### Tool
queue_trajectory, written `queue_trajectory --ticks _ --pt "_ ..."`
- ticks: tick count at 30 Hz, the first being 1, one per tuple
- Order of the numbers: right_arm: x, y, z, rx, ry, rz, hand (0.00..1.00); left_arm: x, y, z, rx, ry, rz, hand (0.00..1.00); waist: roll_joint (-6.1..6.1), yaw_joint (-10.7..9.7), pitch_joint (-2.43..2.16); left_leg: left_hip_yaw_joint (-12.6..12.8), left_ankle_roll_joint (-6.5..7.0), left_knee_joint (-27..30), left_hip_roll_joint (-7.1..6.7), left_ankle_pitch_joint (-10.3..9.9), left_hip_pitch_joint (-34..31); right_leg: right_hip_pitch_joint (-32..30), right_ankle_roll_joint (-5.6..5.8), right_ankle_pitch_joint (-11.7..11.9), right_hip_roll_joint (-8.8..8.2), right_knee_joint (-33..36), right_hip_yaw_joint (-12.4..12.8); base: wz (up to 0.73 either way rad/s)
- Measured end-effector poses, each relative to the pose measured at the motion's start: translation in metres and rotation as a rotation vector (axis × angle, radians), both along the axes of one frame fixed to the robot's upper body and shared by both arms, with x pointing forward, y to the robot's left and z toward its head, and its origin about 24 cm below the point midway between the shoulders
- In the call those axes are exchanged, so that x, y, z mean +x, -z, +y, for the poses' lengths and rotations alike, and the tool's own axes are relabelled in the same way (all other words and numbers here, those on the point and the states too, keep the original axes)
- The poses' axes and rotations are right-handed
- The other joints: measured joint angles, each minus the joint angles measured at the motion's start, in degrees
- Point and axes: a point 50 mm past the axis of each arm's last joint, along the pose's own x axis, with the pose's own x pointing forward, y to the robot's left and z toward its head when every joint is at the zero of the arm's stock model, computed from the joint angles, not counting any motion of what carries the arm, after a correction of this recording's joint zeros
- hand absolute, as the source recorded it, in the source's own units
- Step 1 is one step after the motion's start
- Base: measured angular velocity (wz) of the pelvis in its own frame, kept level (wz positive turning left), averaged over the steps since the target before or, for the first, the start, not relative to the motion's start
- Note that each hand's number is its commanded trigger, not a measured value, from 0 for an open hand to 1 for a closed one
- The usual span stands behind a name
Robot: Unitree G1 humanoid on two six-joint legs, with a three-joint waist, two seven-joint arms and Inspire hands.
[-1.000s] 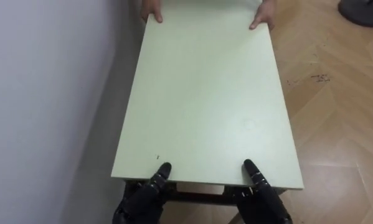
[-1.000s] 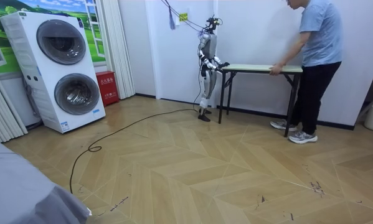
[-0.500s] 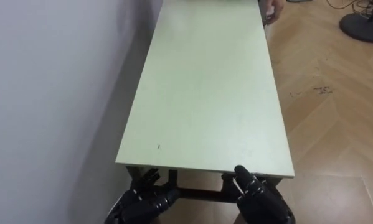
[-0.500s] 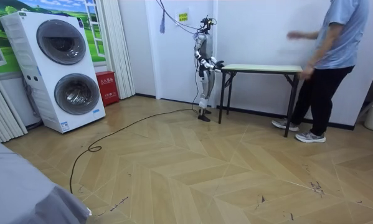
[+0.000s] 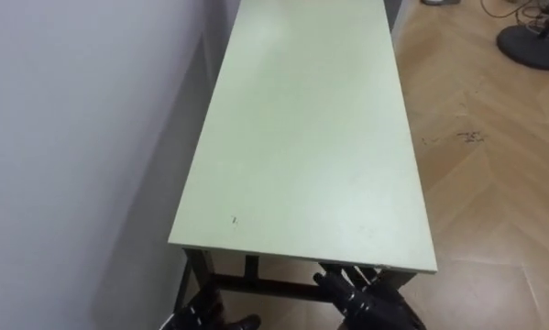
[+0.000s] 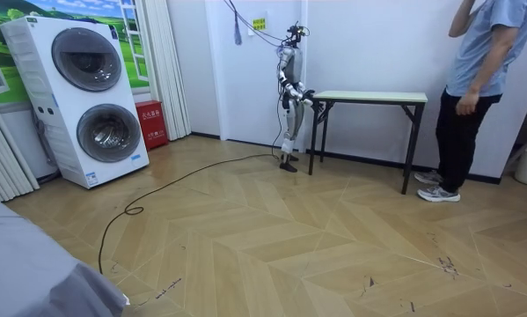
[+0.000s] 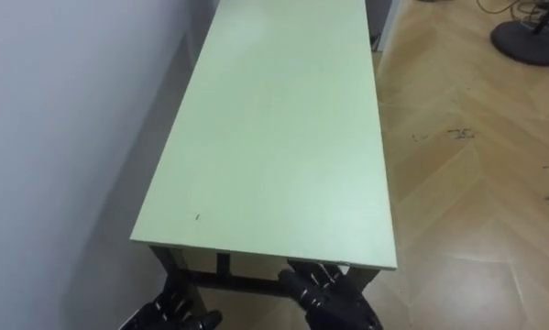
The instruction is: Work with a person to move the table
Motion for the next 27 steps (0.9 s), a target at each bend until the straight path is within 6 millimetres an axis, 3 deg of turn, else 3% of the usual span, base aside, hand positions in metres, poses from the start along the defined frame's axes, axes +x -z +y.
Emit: queue_trajectory --ticks 10,20,27 --pt "-0.039 0.038 -0.025 -0.281 -0.056 0.29 0.0 -0.032 0.022 0.028 0.136 -0.04 0.175 0.0 -0.57 0.31 0.12 -0.32 0.0 -0.34 0.07 -0.04 0.49 0.87 0.01 0.0 0.1 -0.93 -0.57 0.02" --pt "-0.073 0.053 -0.054 -0.448 0.04 0.499 0.0 -0.058 0.036 0.052 0.356 -0.077 0.355 0.0 -0.25 0.09 0.13 -0.36 -0.01 -0.56 0.11 -0.05 0.52 0.89 0.02 0.0 0.19 -1.16 -0.5 0.0" --pt "-0.085 0.058 -0.055 -0.488 0.032 0.575 0.0 -0.07 0.04 0.056 0.489 -0.069 0.432 0.0 -0.13 -0.44 0.06 0.07 -0.01 -1.13 0.1 -0.05 1.13 0.94 0.09 -0.05 0.27 -1.02 0.14 -0.04"
